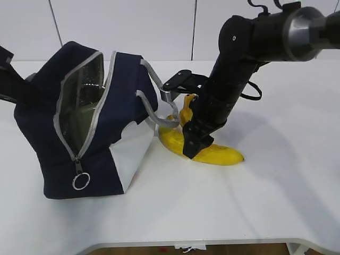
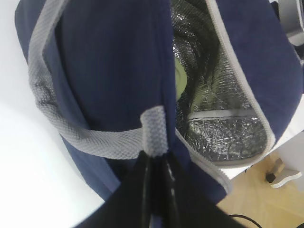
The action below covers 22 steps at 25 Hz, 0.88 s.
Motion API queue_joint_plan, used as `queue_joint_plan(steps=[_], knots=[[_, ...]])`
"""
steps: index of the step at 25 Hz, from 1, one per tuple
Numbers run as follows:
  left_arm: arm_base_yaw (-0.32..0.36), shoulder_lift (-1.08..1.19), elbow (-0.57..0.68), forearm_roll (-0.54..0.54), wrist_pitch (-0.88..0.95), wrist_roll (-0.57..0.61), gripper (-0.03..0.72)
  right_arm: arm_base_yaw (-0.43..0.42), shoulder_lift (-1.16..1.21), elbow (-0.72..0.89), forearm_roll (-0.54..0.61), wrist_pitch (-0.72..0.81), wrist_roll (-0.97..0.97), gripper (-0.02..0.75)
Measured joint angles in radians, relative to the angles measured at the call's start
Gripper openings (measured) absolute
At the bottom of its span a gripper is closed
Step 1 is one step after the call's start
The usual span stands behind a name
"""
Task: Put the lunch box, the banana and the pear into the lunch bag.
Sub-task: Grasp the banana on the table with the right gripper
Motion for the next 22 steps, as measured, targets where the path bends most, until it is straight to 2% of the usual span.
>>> queue_joint_plan(steps=[7, 22], knots=[[0.0, 0.0, 0.0, 0.002, -0.003, 0.0, 0.0, 0.0, 0.011, 0.0, -0.035, -0.018, -0.003, 0.507], [0.0, 0.0, 0.0, 0.004, -0.006, 0.002, 0.0, 0.0, 0.035, 0.0, -0.037, -0.014, -0.003, 0.507]])
